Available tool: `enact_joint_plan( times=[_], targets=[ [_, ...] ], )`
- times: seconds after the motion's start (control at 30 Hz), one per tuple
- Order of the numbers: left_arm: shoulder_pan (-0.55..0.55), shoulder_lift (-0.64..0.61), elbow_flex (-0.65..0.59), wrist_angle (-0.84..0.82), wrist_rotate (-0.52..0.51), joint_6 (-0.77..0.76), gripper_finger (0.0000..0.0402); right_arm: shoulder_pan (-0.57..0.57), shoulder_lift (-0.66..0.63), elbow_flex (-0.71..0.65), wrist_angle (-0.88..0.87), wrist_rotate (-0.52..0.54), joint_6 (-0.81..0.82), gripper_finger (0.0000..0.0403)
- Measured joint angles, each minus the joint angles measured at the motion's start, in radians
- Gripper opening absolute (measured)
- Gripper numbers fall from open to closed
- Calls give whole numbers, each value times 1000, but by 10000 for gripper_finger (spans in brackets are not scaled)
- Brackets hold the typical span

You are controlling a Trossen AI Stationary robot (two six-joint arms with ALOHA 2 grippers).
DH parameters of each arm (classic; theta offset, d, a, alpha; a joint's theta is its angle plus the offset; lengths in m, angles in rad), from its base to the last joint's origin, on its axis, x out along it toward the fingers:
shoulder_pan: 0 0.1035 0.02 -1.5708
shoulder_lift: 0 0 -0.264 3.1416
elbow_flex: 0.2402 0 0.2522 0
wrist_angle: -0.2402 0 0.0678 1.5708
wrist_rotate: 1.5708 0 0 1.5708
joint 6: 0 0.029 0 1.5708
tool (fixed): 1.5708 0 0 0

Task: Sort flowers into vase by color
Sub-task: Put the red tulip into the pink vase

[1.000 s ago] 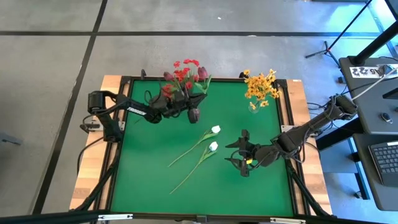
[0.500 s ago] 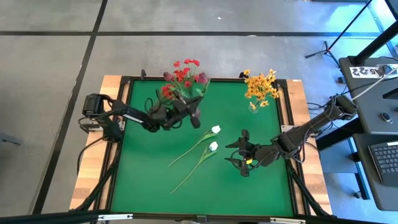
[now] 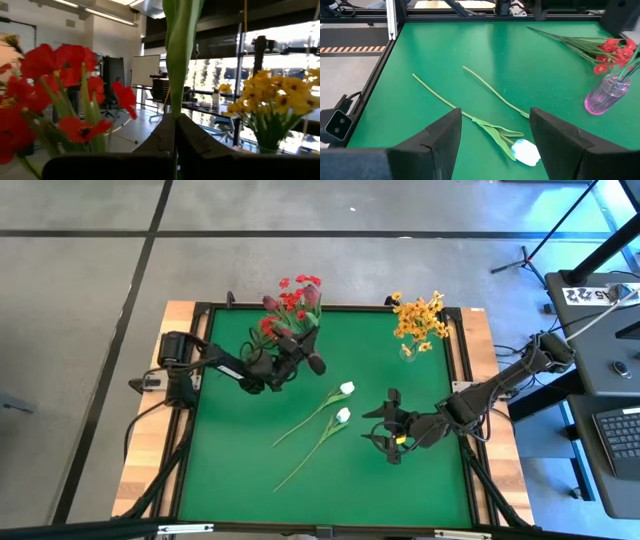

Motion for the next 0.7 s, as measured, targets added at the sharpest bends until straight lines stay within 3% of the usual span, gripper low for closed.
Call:
enact_joint_plan(
  times=[0.23,0.7],
  targets=[
    [28,4,0,2,5,29,0,0,0,0,-1,-7,0,232],
    [63,4,9,1,111,-32,0,-1,51,0,0,-9,-2,232]
  ],
)
